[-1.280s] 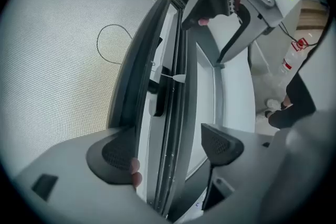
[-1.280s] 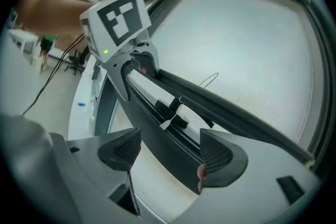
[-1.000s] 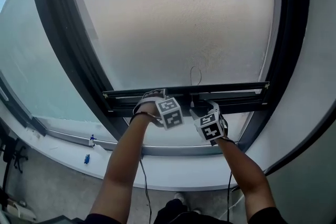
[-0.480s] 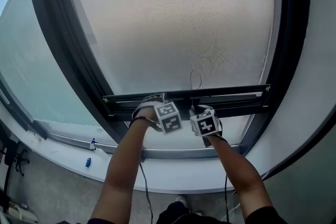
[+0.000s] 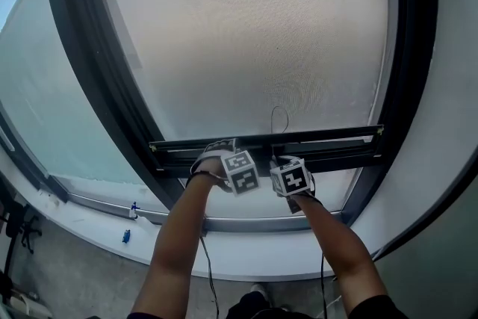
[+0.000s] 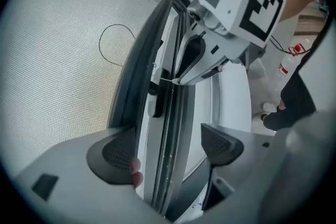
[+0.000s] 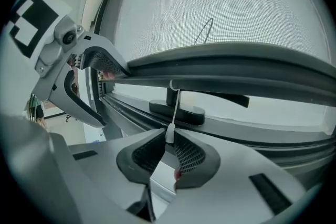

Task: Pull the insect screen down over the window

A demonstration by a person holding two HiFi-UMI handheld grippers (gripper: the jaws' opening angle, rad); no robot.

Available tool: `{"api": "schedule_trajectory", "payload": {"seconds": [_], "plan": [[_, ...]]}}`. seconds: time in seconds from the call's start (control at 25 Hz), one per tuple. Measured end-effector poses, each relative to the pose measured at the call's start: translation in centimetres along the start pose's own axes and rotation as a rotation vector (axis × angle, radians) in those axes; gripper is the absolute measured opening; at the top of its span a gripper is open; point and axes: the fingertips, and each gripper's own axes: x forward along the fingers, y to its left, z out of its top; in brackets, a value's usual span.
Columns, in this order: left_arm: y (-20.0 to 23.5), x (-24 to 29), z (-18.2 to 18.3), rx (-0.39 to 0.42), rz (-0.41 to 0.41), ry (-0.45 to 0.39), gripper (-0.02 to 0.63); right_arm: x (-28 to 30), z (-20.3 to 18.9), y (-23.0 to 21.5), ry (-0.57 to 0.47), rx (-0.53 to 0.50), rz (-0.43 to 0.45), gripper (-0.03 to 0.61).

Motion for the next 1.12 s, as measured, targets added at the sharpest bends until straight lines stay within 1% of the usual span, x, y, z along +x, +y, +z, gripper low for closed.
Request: {"api": "schedule_trajectory", "payload": {"seconds": [0.16, 0.32, 0.44, 0.68, 0.88, 1.12], "plan": [[0.0, 0.0, 0.2, -0.003, -0.001, -0.001, 0.391, -0.1, 0.0, 0.0, -0.002, -0.022, -0.022, 0.048], [0.1, -0.1, 0.1, -0.003, -0.005, 0.0, 0.391, -1.2, 0.6, 0.1, -0.057, -0.046, -0.042, 0.046], [0.1, -0.1, 0.0, -0.003, -0.008, 0.002, 0.391, -2.9, 1.0, 0.6, -0.089, -0.055, -0.04, 0.046], [0.1, -0.1, -0.1, -0.007, -0.011, 0.014, 0.391, -5.4, 0.5, 1.9, -0.112, -0.082, -0.027, 0.046], [0.1, 0.1, 0.0, -0.004, -0.003, 0.024, 0.391, -6.8, -2.2, 2.5, -0.12, -0.058, -0.027, 0.048], [0.1, 0.0, 0.0, -0.001, -0.008, 0.034, 0.391, -6.4, -7.2, 2.6, -0.072, 0.01, -0.048, 0.048]]}}
